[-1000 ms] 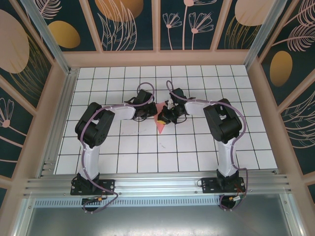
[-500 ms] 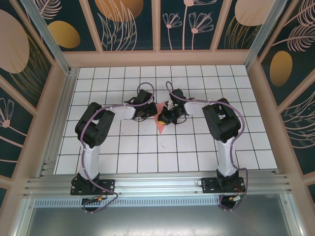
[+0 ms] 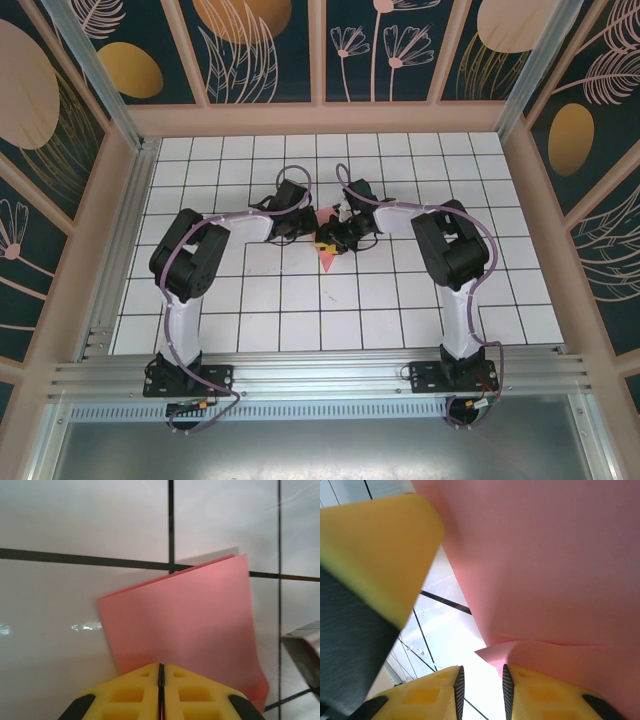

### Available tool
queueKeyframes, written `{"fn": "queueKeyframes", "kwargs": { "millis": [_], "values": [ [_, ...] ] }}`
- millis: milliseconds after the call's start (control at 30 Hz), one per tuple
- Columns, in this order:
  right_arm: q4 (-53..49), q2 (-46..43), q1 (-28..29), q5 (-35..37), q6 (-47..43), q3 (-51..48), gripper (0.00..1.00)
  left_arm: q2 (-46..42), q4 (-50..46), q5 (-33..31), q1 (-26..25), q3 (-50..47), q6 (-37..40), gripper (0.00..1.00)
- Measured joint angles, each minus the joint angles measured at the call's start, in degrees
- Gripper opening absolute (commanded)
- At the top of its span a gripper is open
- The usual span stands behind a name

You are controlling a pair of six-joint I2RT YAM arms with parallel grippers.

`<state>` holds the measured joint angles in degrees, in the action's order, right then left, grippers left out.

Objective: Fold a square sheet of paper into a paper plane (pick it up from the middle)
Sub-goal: Third fold the triangle at the center of the table.

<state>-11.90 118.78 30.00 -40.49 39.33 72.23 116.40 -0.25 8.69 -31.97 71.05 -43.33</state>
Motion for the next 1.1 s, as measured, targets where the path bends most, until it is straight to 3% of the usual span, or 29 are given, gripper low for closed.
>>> {"fn": "queueKeyframes", "kwargs": {
  "millis": [300, 700, 1100],
  "values": [
    [0.0, 0.3, 0.0, 1.7, -0.4, -0.3, 0.00, -8.4, 1.8, 1.7, 0.5, -3.8, -1.6, 0.10],
    [0.0, 0.3, 0.0, 1.9, -0.4, -0.3, 0.00, -9.7, 5.6, 8.9, -0.7, -12.0, -5.2, 0.03],
    [-0.1, 0.3, 0.0, 2.0, -0.4, -0.3, 0.00, -9.0, 6.8, 8.5, -1.5, -12.0, -6.5, 0.00]
  ]
}}
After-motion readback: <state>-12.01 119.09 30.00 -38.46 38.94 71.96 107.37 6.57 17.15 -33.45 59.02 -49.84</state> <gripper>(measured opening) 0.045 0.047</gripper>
